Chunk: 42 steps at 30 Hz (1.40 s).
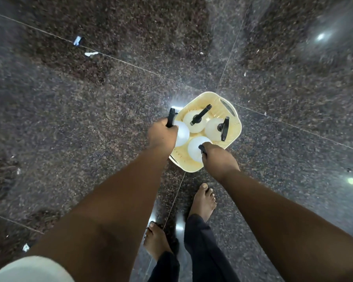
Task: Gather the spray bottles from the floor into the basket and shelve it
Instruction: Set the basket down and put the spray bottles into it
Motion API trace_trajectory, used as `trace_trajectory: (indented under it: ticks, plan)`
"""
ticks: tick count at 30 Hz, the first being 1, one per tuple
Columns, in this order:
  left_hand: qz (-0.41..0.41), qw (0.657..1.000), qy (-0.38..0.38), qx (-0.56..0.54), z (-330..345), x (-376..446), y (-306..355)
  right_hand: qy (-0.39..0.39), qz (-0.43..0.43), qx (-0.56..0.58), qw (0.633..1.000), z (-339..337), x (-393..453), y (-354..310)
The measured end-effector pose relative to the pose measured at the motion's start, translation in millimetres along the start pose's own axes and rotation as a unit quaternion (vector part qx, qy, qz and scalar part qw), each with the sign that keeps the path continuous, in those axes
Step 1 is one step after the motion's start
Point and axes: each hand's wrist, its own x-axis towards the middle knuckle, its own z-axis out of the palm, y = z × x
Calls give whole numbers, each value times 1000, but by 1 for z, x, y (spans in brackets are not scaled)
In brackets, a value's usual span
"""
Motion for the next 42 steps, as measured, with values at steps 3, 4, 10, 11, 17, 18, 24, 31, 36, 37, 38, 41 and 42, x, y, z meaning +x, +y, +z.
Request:
trace_trajectory:
  ticks: [3, 4, 10, 11, 17, 18, 24, 31, 36, 37, 38, 41, 42]
  plan:
    - [21, 999, 1, 28, 20, 7, -7, -3, 7, -13, 1000, 11, 15, 5]
    - [25, 999, 3, 36, 25, 10, -10, -3, 7, -17, 1000, 13, 19, 6]
    - [25, 997, 7, 78, 46, 23, -25, -25, 37, -54, 998, 22, 43, 17]
    - [26, 996, 8, 79, 48, 24, -26, -26, 38, -56, 997, 23, 46, 19]
    - [16, 1000, -5, 20, 59, 27, -40, -24, 31, -64, 997, 30, 56, 23]
    - [23, 1000, -6, 12, 60, 26, -42, -23, 32, -62, 997, 31, 58, 23]
    - [48, 998, 13, -29, 65, 18, -49, -4, 32, -42, 999, 34, 59, 21]
    - [-60, 966, 184, -169, 53, -8, -64, 157, -5, 61, 986, -14, 52, 22]
    - [-254, 962, 92, -47, 64, -6, -91, 200, 64, 65, 976, -59, 83, 50]
    - [-297, 951, 52, -67, 68, -6, -94, 194, 75, 69, 976, -63, 92, 56]
    - [-328, 938, 17, -115, 72, -6, -96, 188, 84, 70, 976, -65, 102, 61]
    - [-328, 923, -45, -198, 80, -3, -104, 167, 114, 88, 975, -67, 126, 71]
    - [-319, 924, -51, -203, 82, -2, -105, 153, 122, 101, 975, -64, 133, 75]
